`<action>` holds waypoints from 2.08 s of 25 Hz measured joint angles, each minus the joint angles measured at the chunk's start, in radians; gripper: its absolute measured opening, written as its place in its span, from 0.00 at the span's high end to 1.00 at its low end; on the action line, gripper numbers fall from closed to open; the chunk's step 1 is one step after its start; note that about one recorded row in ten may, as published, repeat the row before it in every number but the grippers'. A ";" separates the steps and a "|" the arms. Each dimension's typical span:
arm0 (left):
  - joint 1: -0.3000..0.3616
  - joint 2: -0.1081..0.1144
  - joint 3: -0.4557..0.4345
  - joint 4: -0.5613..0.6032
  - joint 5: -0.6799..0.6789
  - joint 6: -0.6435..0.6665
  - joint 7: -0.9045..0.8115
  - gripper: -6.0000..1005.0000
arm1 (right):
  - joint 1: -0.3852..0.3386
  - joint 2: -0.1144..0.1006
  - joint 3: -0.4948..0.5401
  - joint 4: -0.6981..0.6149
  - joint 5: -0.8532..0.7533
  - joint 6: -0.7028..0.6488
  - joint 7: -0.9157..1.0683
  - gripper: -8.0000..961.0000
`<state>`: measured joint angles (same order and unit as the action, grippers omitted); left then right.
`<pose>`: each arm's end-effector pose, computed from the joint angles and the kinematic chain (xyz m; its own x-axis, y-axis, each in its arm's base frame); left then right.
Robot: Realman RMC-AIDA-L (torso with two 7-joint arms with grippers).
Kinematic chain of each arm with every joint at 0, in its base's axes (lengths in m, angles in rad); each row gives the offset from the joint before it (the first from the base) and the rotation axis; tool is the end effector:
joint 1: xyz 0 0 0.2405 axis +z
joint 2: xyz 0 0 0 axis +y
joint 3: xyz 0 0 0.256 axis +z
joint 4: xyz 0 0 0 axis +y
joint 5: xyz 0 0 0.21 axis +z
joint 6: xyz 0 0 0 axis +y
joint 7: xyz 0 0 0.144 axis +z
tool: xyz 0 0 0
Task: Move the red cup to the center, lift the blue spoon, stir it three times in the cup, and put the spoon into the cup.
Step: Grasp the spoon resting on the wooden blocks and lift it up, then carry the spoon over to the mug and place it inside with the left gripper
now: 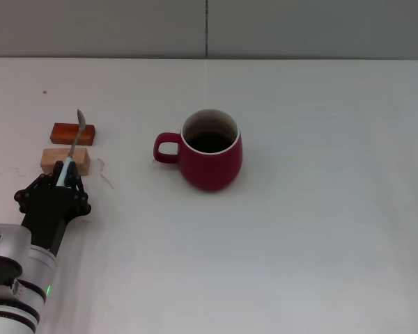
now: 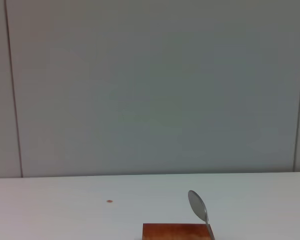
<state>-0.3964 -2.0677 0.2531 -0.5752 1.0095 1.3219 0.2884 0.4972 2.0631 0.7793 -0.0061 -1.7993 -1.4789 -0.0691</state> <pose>-0.3268 0.2414 -0.0856 0.7184 0.1790 0.6722 0.6889 -0.0491 -0.7232 0.3451 0.3252 0.0809 0.8318 0.3167 -0.4559 -0.5429 0.2930 -0.7871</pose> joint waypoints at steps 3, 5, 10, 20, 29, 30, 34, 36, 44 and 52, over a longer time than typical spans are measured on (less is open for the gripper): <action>0.003 0.003 0.000 0.001 0.016 0.004 -0.031 0.86 | 0.000 0.001 0.000 0.000 0.000 0.000 0.000 0.29; 0.006 0.005 0.001 0.004 0.022 0.009 -0.059 0.86 | 0.000 0.002 0.000 -0.001 0.000 0.000 0.000 0.29; 0.018 0.011 0.017 0.031 0.046 0.059 -0.207 0.86 | -0.002 0.002 0.000 -0.001 0.001 0.001 0.000 0.29; 0.085 0.011 0.022 0.292 0.286 0.127 -0.804 0.86 | -0.007 0.004 0.004 0.000 0.005 0.001 0.000 0.29; 0.101 0.011 0.023 0.584 0.431 0.222 -1.325 0.86 | -0.007 0.009 0.008 0.003 0.006 0.007 0.000 0.29; 0.099 0.012 0.024 0.615 0.445 0.228 -1.370 0.86 | -0.007 0.009 0.008 0.003 0.006 0.007 0.000 0.29; 0.087 0.016 0.037 0.755 0.479 0.262 -1.511 0.86 | -0.006 0.010 0.008 0.006 0.006 0.007 0.000 0.29; 0.077 0.020 0.062 0.834 0.482 0.290 -1.574 0.86 | -0.006 0.011 0.008 0.007 0.007 0.008 0.000 0.29; 0.011 0.088 0.211 1.064 0.483 0.409 -1.697 0.86 | -0.029 0.014 0.009 0.016 0.008 0.004 0.000 0.29; -0.045 0.139 0.268 1.230 0.483 0.503 -1.806 0.86 | -0.059 0.014 0.023 0.033 0.008 0.001 0.000 0.29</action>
<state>-0.4410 -1.9287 0.5214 0.6551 1.4929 1.8247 -1.5178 0.4381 2.0768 0.8024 0.0270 -1.7915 -1.4779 -0.0690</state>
